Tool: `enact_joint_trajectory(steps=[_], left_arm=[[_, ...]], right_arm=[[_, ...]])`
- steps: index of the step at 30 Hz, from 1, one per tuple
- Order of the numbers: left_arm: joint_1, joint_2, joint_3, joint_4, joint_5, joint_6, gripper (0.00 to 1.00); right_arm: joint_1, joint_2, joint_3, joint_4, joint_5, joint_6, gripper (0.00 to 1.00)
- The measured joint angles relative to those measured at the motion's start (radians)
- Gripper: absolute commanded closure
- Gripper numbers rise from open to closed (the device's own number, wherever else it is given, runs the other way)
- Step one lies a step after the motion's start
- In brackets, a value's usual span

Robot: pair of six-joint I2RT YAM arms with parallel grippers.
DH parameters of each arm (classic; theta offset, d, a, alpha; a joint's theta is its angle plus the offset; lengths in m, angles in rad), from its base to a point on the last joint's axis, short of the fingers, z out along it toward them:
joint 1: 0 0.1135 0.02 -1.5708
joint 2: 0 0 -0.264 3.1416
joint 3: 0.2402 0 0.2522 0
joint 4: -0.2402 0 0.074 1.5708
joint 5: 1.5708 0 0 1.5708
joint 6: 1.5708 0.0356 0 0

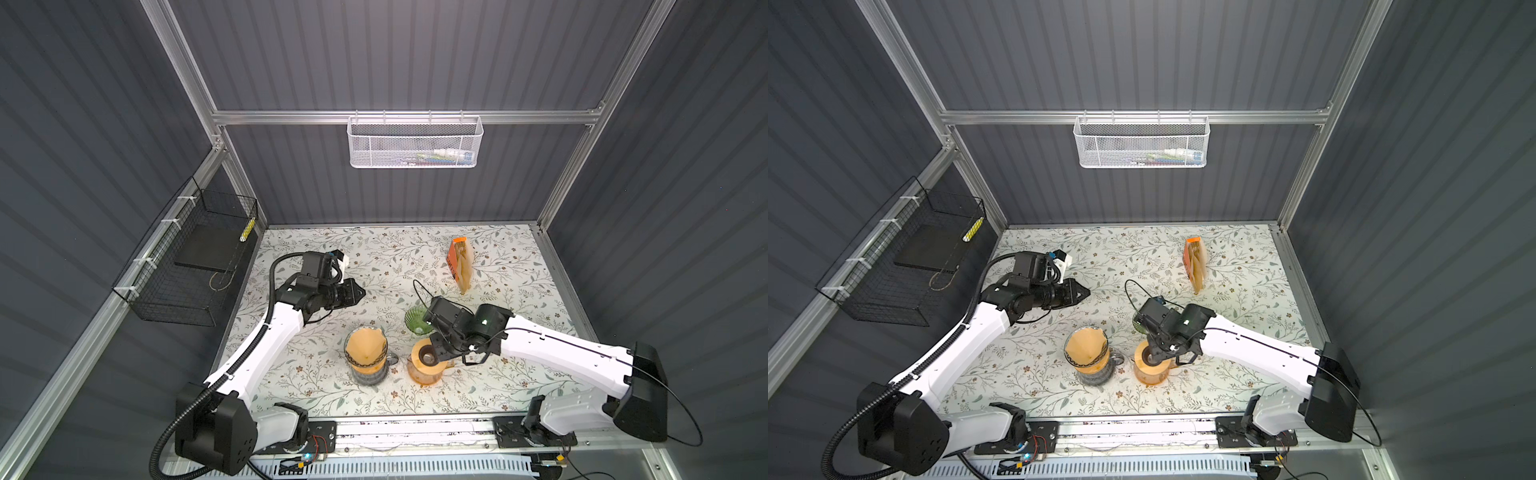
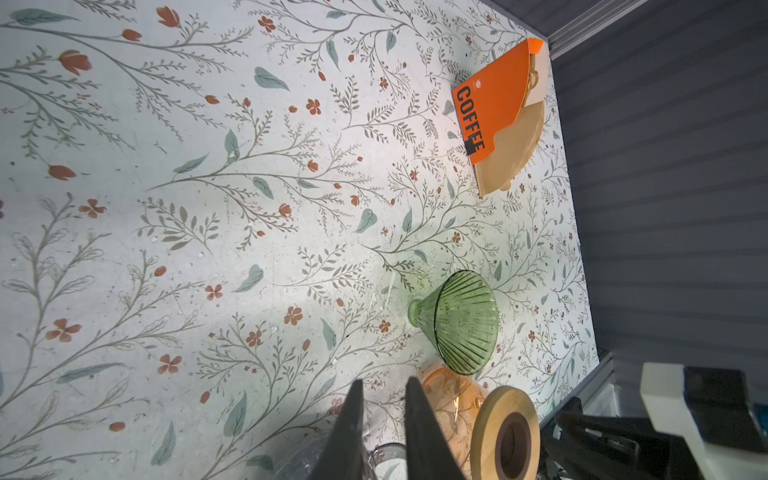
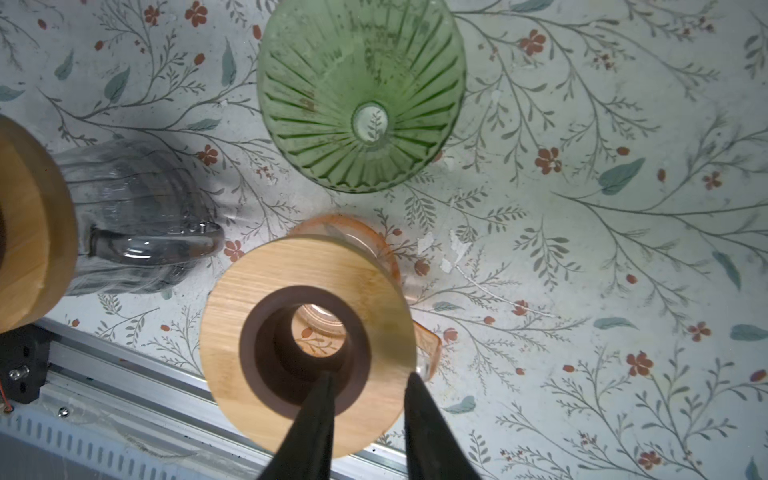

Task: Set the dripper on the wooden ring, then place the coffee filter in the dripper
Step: 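Lower the wooden ring onto the orange pitcher's mouth and release, then lift the right gripper toward the green dripper while left gripper advances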

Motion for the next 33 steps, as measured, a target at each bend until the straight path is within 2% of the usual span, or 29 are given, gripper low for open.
enact_joint_trajectory(steps=[3,12,21,25,33], left_arm=[[-0.032,0.019,0.000,0.003,0.001,-0.008,0.80],[-0.094,0.083,0.030,0.011,-0.010,-0.023,0.80],[-0.101,0.102,0.039,0.027,-0.014,-0.032,0.80],[-0.102,0.105,0.043,0.034,-0.015,-0.035,0.80],[-0.103,0.111,0.043,0.034,-0.023,-0.038,0.80]], right_arm=[[-0.034,-0.038,-0.051,0.015,-0.010,0.000,0.71],[-0.039,-0.051,-0.102,0.075,-0.066,0.012,0.72],[-0.039,-0.053,-0.106,0.105,-0.098,0.016,0.72],[-0.039,-0.053,-0.111,0.123,-0.118,0.019,0.68],[-0.039,-0.053,-0.118,0.136,-0.126,0.025,0.67]])
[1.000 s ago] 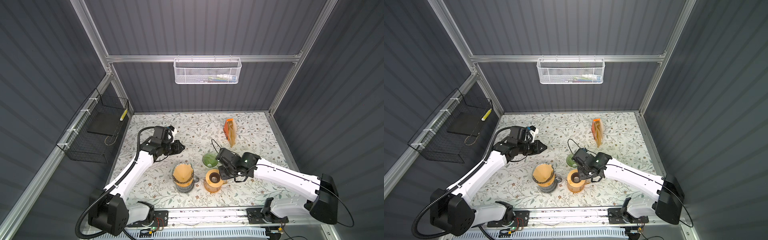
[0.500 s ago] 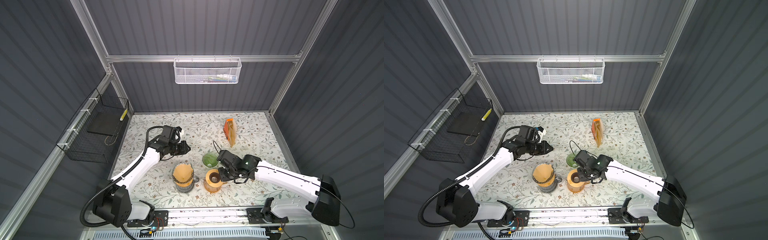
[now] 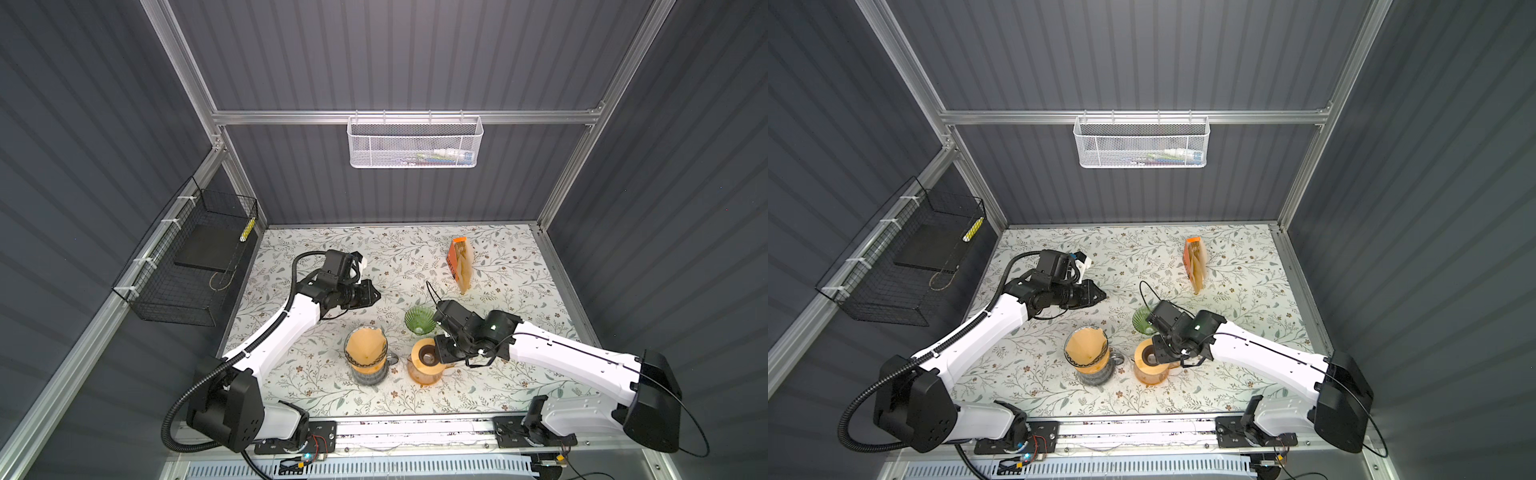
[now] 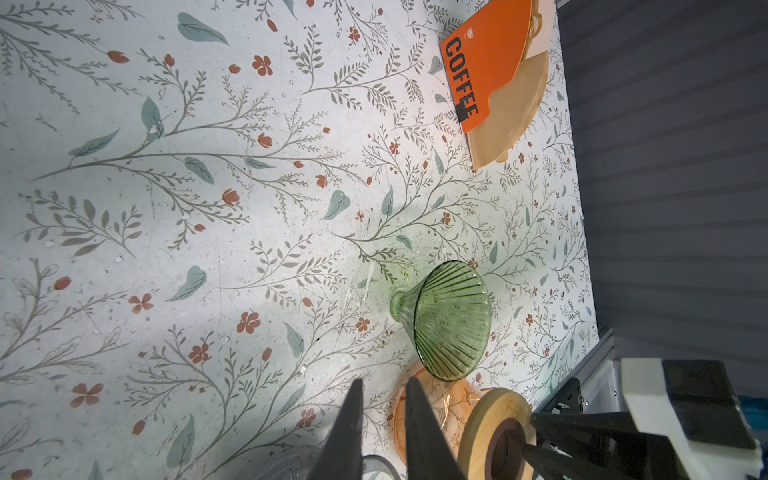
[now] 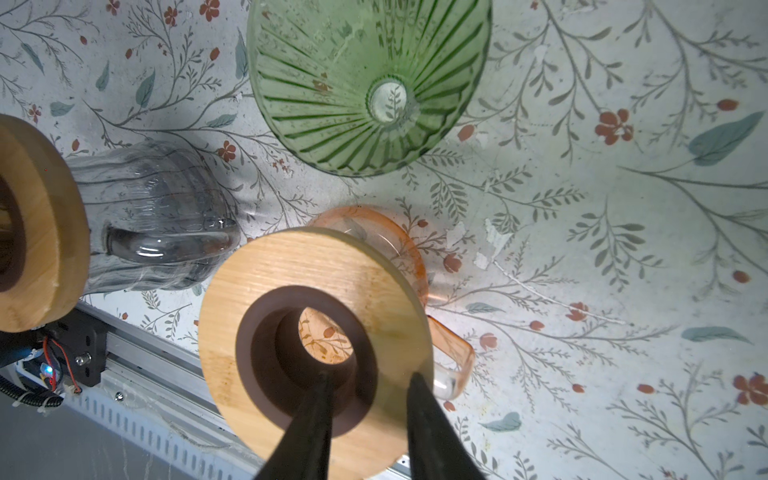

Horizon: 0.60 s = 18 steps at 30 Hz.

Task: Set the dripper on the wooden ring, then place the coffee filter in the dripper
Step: 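Lift the right gripper toward the green dripper while left gripper advances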

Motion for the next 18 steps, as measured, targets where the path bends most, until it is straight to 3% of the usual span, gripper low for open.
enact_joint_trajectory(steps=[18], left_arm=[[-0.045,0.024,0.008,0.007,-0.002,0.000,0.80]], right_arm=[[-0.001,-0.034,-0.001,-0.001,0.002,0.007,0.63]])
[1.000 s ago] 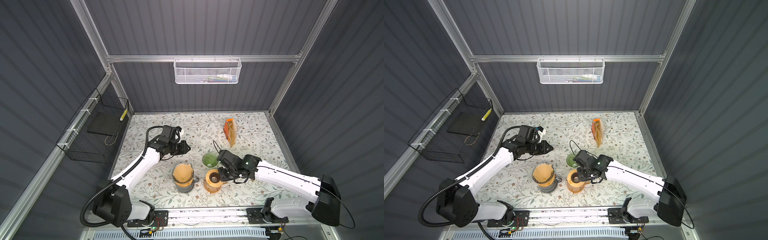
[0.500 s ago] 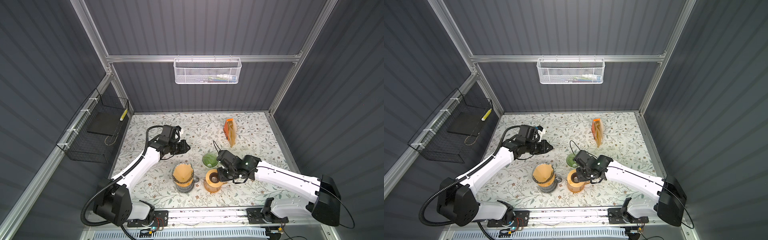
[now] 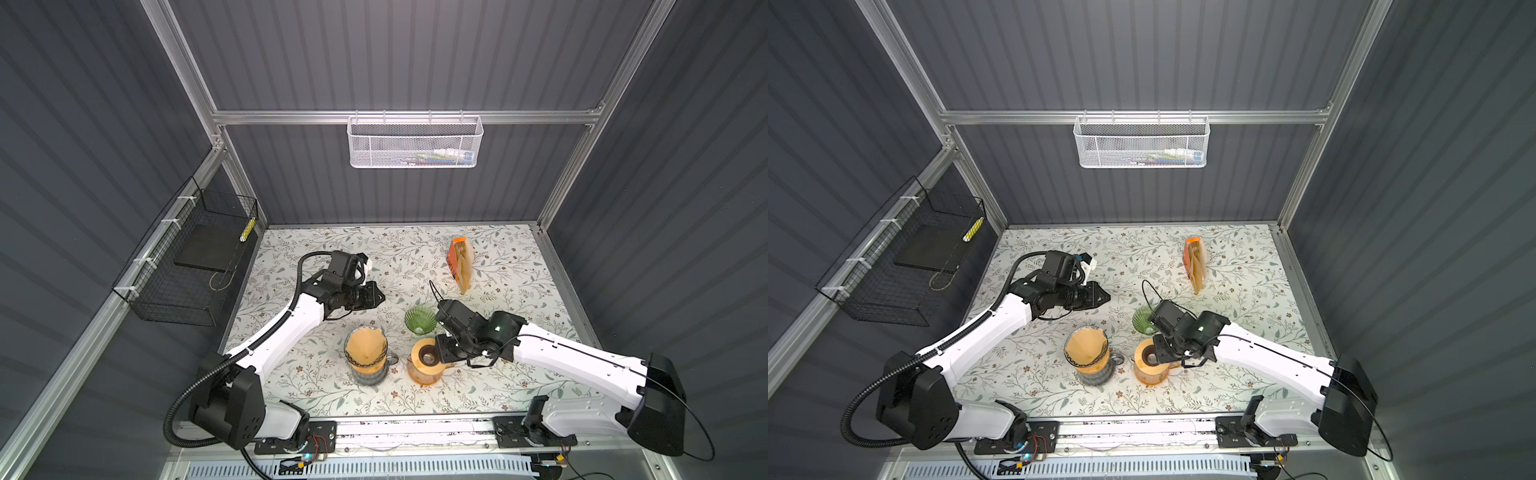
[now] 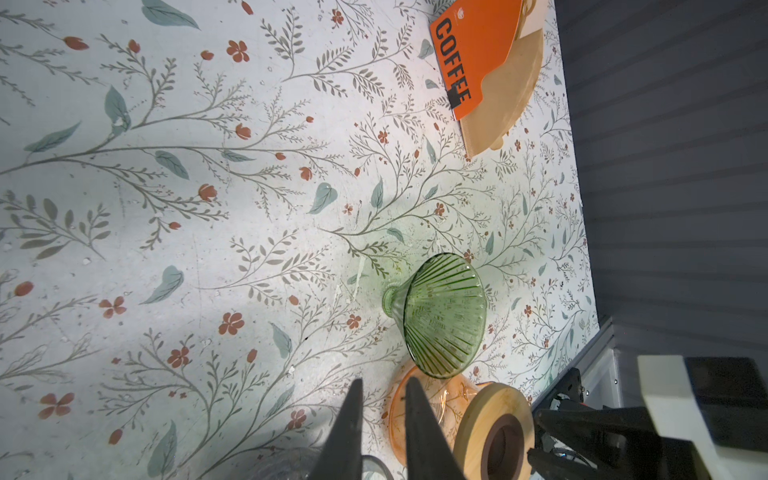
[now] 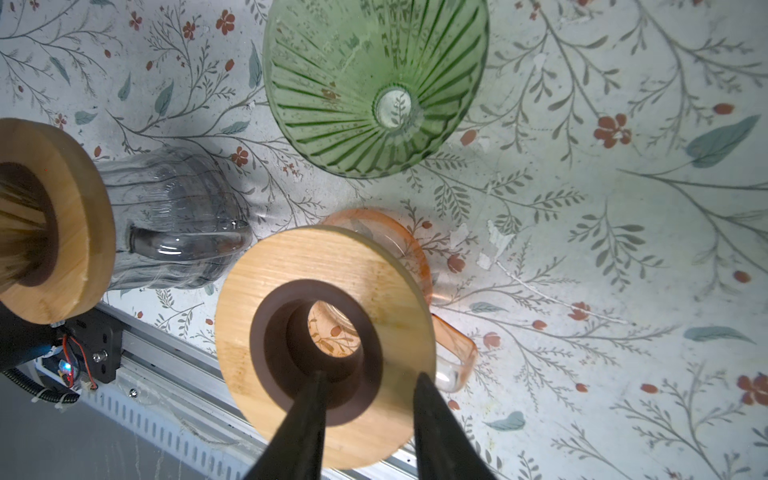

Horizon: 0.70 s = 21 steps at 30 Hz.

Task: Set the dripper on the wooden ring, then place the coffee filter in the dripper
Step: 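Lift the right gripper toward the green dripper while left gripper advances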

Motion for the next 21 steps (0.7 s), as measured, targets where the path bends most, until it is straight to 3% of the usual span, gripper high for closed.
enact_joint_trajectory(steps=[21], left_arm=[[-0.131,0.155,0.115,-0.025,-0.040,0.026,0.79]], right_arm=[[-0.191,0.062,0.058,0.063,0.003,-0.131,0.52]])
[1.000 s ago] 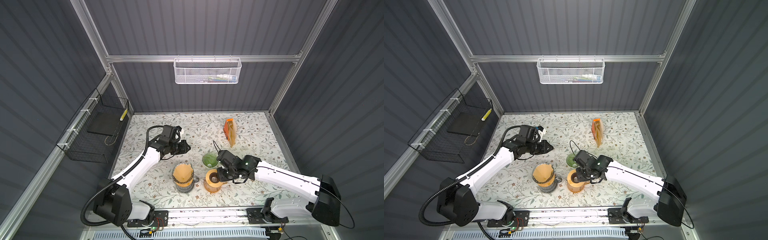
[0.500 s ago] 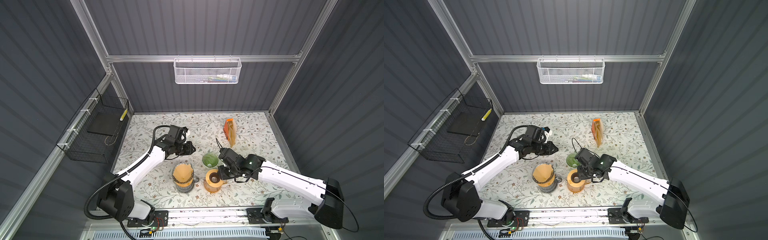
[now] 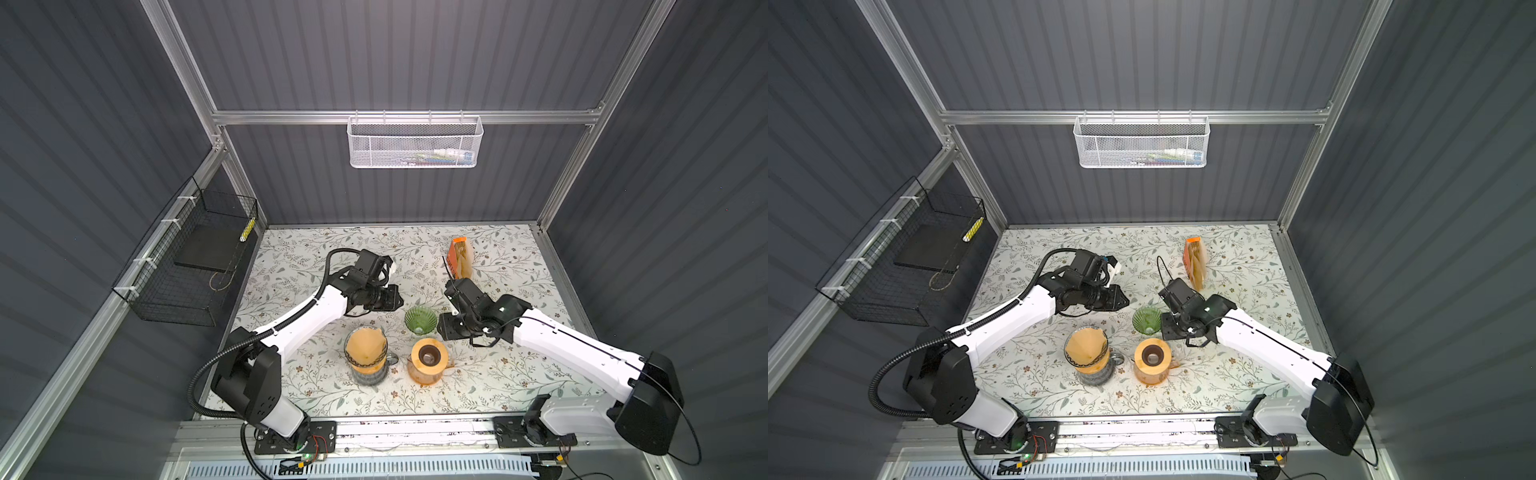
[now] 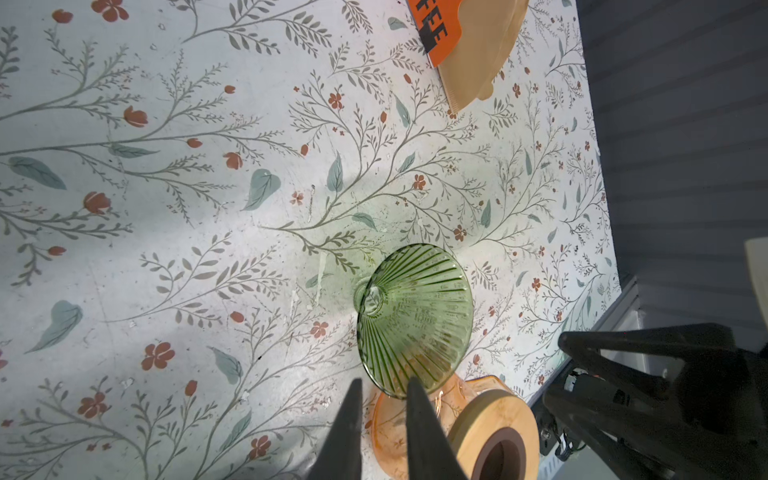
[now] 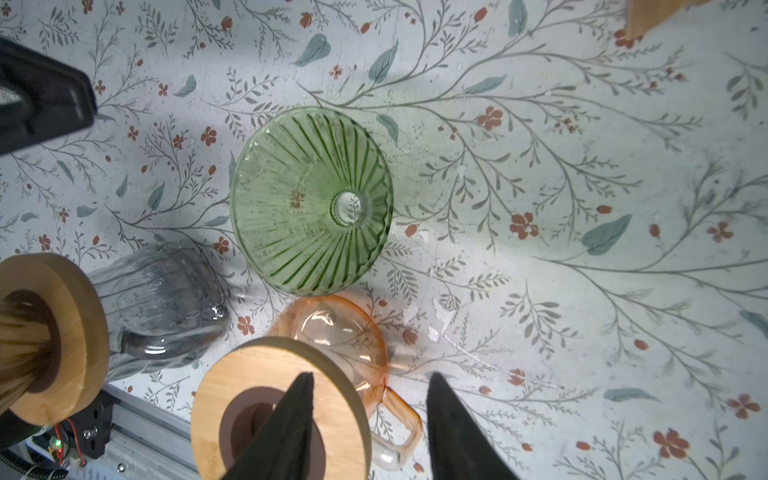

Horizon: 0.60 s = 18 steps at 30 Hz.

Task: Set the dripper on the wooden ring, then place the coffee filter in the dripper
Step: 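Grasp the green ribbed dripper rim with the right gripper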

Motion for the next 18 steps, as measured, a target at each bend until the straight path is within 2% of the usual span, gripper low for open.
enact_joint_trajectory(steps=[8,18], left_arm=[[0.000,0.026,0.013,-0.023,-0.021,0.011,0.79],[0.000,0.030,0.030,-0.036,-0.040,0.018,0.79]], right_arm=[[-0.051,0.083,0.001,0.077,-0.026,-0.027,0.52],[-0.061,0.168,0.003,0.153,-0.050,-0.034,0.55]])
